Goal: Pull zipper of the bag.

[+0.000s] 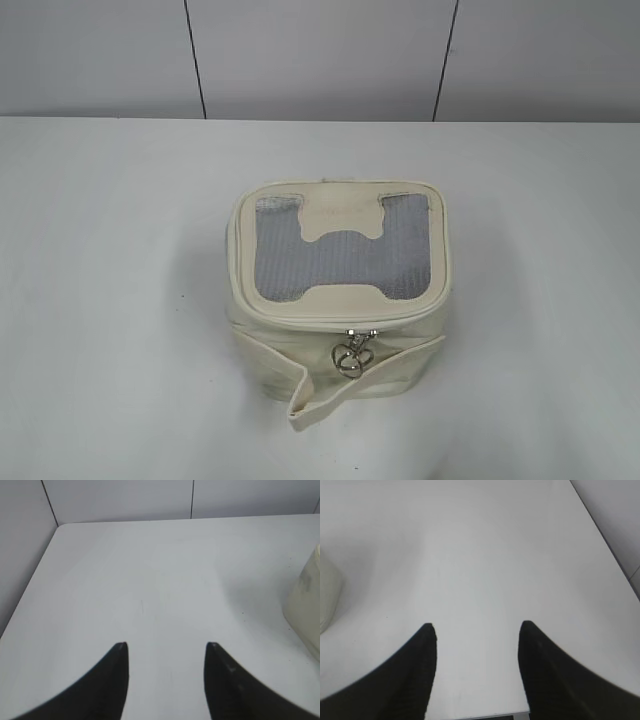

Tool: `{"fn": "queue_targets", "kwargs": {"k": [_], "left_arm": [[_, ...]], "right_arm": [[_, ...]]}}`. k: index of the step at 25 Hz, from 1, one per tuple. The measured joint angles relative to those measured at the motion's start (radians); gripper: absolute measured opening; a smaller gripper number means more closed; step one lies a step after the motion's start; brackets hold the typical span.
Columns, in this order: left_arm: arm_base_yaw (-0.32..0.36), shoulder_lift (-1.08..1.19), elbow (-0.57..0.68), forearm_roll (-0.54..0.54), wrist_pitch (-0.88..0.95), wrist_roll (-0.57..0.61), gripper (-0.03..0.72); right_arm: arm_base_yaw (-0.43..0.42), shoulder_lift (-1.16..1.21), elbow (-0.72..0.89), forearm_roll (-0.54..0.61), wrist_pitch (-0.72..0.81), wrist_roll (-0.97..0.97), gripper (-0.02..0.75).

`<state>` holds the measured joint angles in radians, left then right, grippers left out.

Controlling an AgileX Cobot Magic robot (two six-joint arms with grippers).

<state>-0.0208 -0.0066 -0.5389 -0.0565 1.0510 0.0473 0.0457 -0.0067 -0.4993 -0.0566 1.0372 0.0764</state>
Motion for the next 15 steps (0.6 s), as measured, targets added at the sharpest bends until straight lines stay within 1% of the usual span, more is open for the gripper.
{"fn": "queue_targets", "kwargs": {"k": [15], "left_arm": [[0.000, 0.000, 0.000, 0.000, 0.000, 0.000, 0.379]], "right_arm": [[0.000, 0.000, 0.000, 0.000, 0.000, 0.000, 0.419]]}}
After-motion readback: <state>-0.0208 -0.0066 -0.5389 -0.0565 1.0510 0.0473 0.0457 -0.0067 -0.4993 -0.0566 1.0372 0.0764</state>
